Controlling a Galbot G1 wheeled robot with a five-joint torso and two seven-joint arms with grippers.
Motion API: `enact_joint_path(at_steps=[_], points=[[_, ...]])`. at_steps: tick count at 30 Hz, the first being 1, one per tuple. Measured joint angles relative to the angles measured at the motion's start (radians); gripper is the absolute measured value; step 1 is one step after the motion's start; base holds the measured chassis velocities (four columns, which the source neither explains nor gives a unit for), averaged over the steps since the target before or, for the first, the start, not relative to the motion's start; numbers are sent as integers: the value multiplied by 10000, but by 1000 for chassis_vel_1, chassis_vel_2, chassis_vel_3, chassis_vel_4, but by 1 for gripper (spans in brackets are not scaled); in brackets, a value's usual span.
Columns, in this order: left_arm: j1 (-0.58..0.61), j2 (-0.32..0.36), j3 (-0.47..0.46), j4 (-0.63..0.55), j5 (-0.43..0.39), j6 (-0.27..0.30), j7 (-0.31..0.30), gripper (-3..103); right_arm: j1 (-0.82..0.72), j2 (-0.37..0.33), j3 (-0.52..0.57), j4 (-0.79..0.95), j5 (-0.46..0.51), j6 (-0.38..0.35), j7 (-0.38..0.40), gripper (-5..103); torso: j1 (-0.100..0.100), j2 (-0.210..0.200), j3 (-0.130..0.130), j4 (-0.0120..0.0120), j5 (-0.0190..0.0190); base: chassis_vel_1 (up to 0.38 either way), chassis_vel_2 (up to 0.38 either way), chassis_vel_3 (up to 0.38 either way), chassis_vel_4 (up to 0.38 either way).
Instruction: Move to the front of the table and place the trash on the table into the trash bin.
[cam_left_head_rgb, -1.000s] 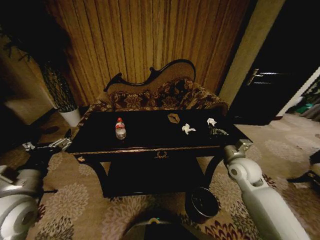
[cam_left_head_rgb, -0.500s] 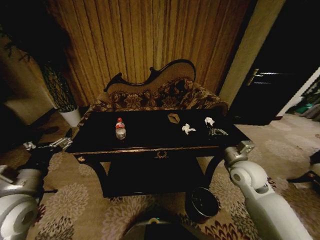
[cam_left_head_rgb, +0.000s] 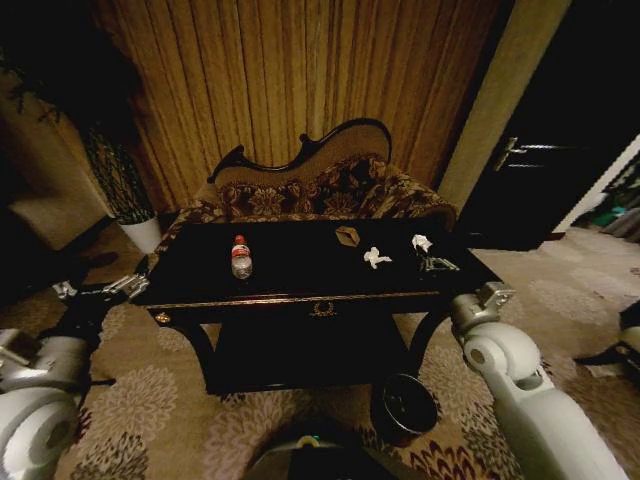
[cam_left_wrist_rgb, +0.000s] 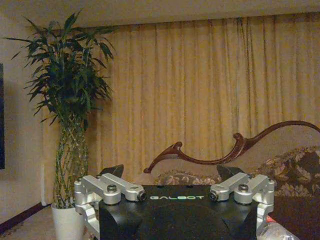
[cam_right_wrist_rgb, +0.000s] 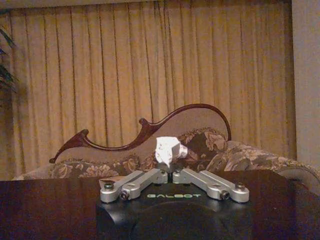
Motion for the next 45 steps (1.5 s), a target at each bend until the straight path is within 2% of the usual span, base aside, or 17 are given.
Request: enact_joint_path(at_steps=[31, 40, 45], points=[[53, 20, -67, 0, 6, 15, 2, 100, -335, 88, 283, 142, -77, -9, -29, 0, -1, 0, -1, 0, 1, 82, -84, -81, 77], [28, 16, -25, 0, 6, 1, -96, 100, -495, 402, 28, -251, -604, 81, -151, 0, -3, 2, -3, 1, 0, 71, -76, -77, 69], [10, 42, -28, 0, 6, 1, -128, 100, -1074, 889, -27, -986, -1207, -12, -550, 0, 0, 0, 0, -1, 1, 0, 0, 0, 0]])
